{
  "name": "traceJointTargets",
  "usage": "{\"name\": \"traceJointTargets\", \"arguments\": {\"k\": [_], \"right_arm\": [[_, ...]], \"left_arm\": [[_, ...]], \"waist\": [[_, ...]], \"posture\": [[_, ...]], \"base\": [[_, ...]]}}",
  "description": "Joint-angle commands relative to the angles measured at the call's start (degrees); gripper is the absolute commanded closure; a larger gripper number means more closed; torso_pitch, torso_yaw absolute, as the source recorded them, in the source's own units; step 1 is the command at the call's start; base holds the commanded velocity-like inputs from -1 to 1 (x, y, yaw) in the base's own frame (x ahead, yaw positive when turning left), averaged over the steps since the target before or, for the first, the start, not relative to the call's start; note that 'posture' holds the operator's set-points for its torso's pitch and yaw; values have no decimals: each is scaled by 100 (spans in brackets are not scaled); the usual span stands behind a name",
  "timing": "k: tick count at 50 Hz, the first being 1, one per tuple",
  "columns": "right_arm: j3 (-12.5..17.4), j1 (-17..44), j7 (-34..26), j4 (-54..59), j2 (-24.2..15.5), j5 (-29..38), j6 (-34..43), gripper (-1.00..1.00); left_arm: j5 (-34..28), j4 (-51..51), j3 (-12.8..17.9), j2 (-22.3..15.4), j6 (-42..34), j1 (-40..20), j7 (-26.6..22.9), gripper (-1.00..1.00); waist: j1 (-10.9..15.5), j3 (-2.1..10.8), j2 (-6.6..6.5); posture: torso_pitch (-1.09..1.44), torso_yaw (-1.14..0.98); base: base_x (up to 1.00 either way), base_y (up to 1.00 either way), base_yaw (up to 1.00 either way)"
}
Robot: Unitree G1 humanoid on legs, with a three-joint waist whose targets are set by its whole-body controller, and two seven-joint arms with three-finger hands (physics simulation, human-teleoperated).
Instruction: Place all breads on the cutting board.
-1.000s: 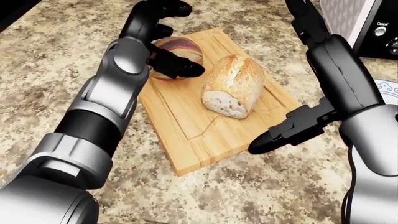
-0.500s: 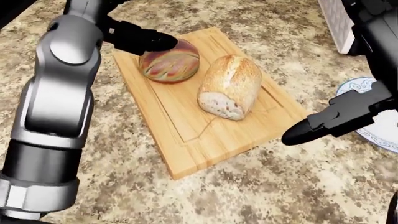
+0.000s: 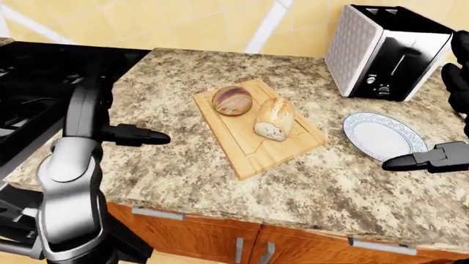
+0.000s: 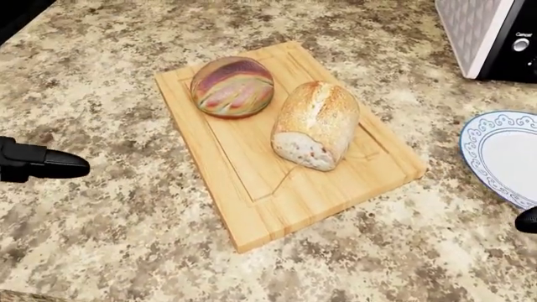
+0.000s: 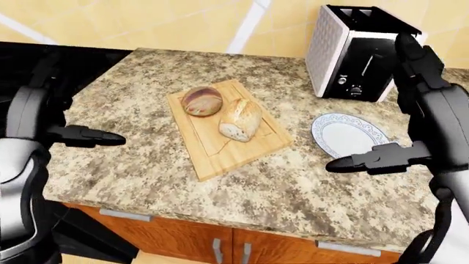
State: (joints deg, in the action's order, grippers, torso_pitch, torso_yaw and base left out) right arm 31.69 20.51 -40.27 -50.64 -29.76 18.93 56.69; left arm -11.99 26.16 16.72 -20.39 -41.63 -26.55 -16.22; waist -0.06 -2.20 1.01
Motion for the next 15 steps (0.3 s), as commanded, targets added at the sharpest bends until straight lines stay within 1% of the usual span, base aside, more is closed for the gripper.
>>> {"name": "traceJointTargets", "arguments": {"k": [1,2,5,6,7,8,11,12,15], "right_arm": [[268,4,110,-181,-213,-193,-48,-100],[465,-96,88,-215,-241,-285,-60,-100],[1250,-425,25,-311,-248,-655,-118,-100],[1351,-514,51,-324,-252,-754,-165,-100],[1543,-603,43,-339,-251,-870,-190,-100],[1720,-683,32,-336,-263,-983,-224,-100],[2112,-825,74,-306,-336,-1270,-245,-100],[2184,-864,102,-305,-349,-1348,-252,-100],[2668,-1102,88,-264,-290,-1603,-425,-100]], "left_arm": [[184,393,234,-105,201,105,33,-100],[254,533,346,-130,199,249,12,-100],[570,763,822,-205,196,548,37,-100],[644,778,880,-231,210,608,81,-100],[753,829,1043,-236,289,767,88,-100],[890,873,1248,-239,340,913,99,-100],[1303,883,1840,-320,471,1257,145,-100],[1396,868,1910,-363,508,1321,161,-100],[1688,751,2324,-399,749,1638,126,-100]], "waist": [[5,110,5],[5,115,8],[9,93,11],[15,78,15],[20,60,19],[24,51,21],[17,37,17],[12,33,12],[11,14,1]], "posture": [[0,0],[0,0],[0,0],[0,0],[0,0],[0,0],[0,0],[0,0],[0,0]], "base": [[0,0,0],[0,0,0],[0,0,0],[0,0,0],[0,0,0],[0,0,0],[0,0,0],[0,0,0],[0,0,0]]}}
